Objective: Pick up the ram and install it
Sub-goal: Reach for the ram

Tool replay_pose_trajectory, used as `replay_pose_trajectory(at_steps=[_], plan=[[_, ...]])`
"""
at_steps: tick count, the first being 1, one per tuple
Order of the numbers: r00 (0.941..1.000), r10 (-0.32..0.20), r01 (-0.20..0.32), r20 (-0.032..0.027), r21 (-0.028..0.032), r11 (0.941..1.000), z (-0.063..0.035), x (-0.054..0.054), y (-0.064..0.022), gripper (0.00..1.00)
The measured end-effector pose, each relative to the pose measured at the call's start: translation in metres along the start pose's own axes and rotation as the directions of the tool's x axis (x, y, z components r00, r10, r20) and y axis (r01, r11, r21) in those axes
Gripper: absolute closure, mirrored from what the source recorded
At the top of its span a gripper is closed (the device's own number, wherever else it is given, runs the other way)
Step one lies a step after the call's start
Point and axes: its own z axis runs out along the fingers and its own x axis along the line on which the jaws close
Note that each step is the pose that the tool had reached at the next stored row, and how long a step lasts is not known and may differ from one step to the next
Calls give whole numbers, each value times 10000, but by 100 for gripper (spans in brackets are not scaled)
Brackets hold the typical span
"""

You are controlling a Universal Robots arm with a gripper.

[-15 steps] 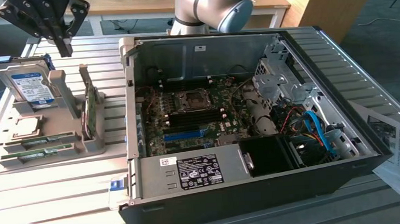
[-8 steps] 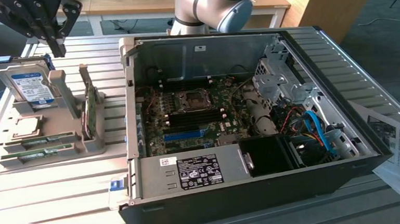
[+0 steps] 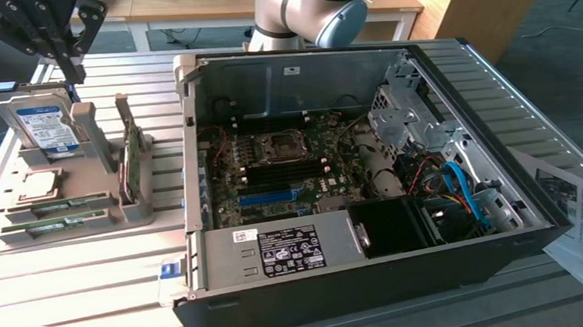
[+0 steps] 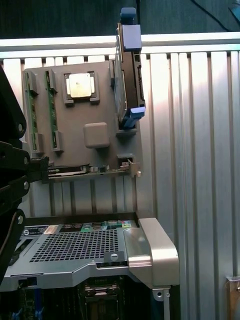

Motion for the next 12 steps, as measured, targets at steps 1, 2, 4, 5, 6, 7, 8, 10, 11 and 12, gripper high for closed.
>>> replay_pose_trajectory(at_steps=[1,2,4,5,6,7,8,10,11,12], plan=[[10000,0,0,0,0,10000,0,17,0,90],[10000,0,0,-1,0,10000,-1,33,-1,90],[10000,0,0,0,0,10000,-2,65,-2,90],[10000,0,0,0,0,10000,-2,82,-2,90],[10000,-1,1,0,0,10000,-2,97,-2,90],[10000,-1,1,0,0,10000,-3,113,-3,90],[10000,0,0,0,0,10000,-3,131,-4,90],[10000,-1,1,0,0,10000,-4,163,-5,90],[10000,0,0,0,0,10000,-4,180,-5,90],[10000,0,0,0,0,10000,-5,196,-6,90]])
